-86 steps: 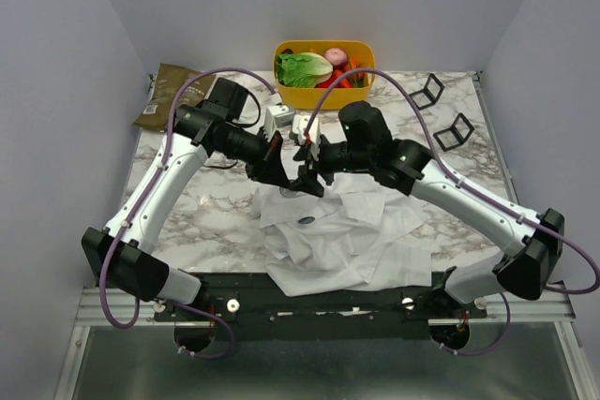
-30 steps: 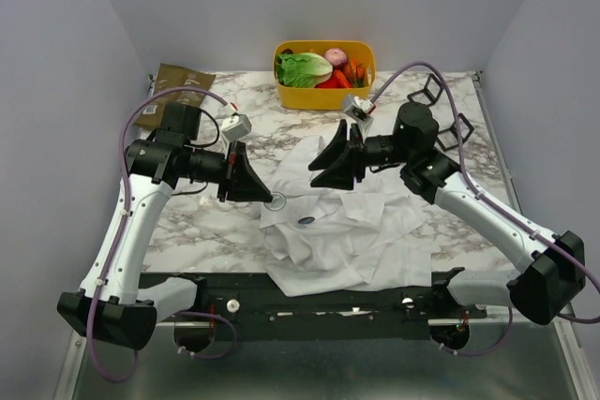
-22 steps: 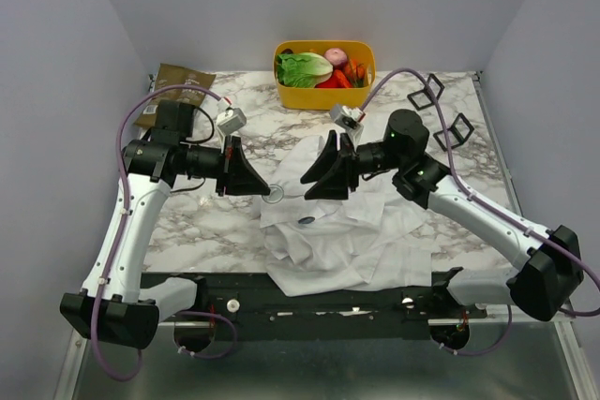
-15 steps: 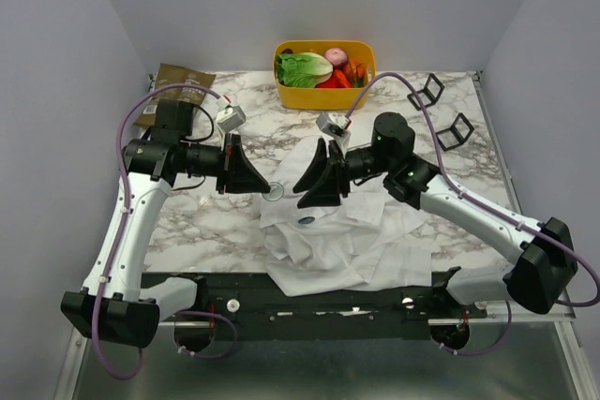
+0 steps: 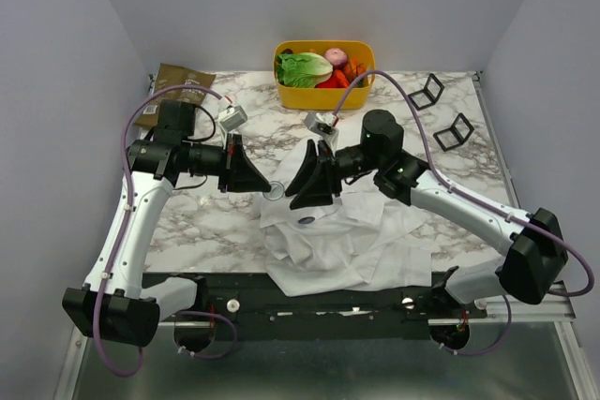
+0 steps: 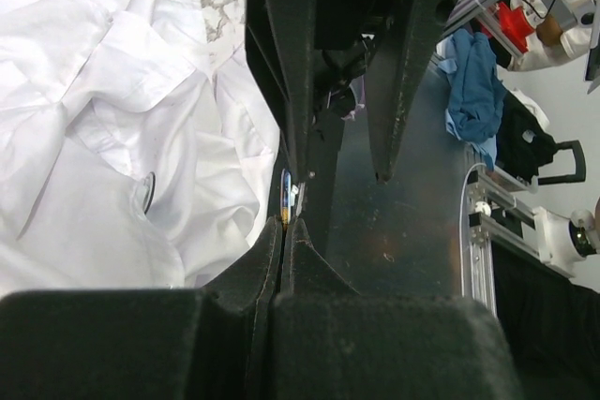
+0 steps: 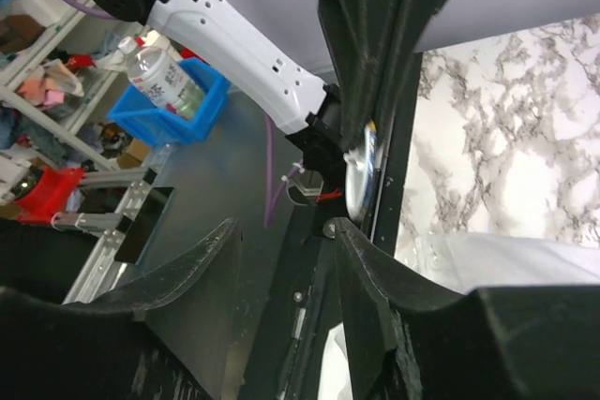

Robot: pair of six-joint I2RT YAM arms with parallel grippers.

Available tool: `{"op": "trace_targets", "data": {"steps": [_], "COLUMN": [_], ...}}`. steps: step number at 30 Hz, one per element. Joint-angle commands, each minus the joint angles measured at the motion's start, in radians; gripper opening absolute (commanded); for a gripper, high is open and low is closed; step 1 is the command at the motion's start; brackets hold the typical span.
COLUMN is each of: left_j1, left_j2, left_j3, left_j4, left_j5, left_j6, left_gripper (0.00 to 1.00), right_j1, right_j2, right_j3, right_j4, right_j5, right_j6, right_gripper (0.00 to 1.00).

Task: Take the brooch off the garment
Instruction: Place the brooch in the brooch box.

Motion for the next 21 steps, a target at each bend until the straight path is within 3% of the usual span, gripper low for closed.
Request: {"op": "trace_targets", "data": {"steps": [1,4,11,13,14,15,16,18,21], "left_j1": [0.012,0.023,0.052,0.055,0.055,0.057,0.057,0.057,0.057], "left_j2": [-0.036,-0.054,-0.074,-0.079,-0.079,-0.079,-0.079,-0.076,-0.070], "left_j3": [-0.027,-0.024,-0.026,-0.044,-0.049,-0.053,-0.058,-0.058,-0.057], "left_j4": [0.053,0.059,0.070,0.096,0.114,0.122,0.128,0.133,0.134], "left_j5": [-0.026,-0.022,-0.002,-0.008,-0.012,-0.020,-0.022,-0.026,-0.029], "left_j6": [-0.054,-0.065,-0.082,-0.111,-0.132,-0.140,-0.148,-0.153,-0.153], "left_gripper": [0.00,0.00,0.00,0.00,0.00,0.00,0.00,0.00,0.00], "right_j1": [0.030,0.043,0.047,0.049,0.056,0.064,0.070,0.087,0.089], "right_j2": [0.039,0.059,0.032,-0.011,-0.029,-0.042,-0.068,-0.094,-0.129], "right_j3": [0.061,0.084,0.102,0.119,0.131,0.150,0.160,0.161,0.131], "right_j4": [0.008,0.007,-0.110,-0.168,-0.294,-0.361,-0.415,-0.490,-0.494], "right_j5": [-0.037,-0.037,-0.003,0.000,0.018,0.091,0.137,0.217,0.265], "right_j6": [0.032,0.043,-0.066,-0.191,-0.266,-0.440,-0.508,-0.628,-0.674], "right_gripper": [0.47,0.41,0.39,0.39,0.40,0.40,0.41,0.45,0.47]}}
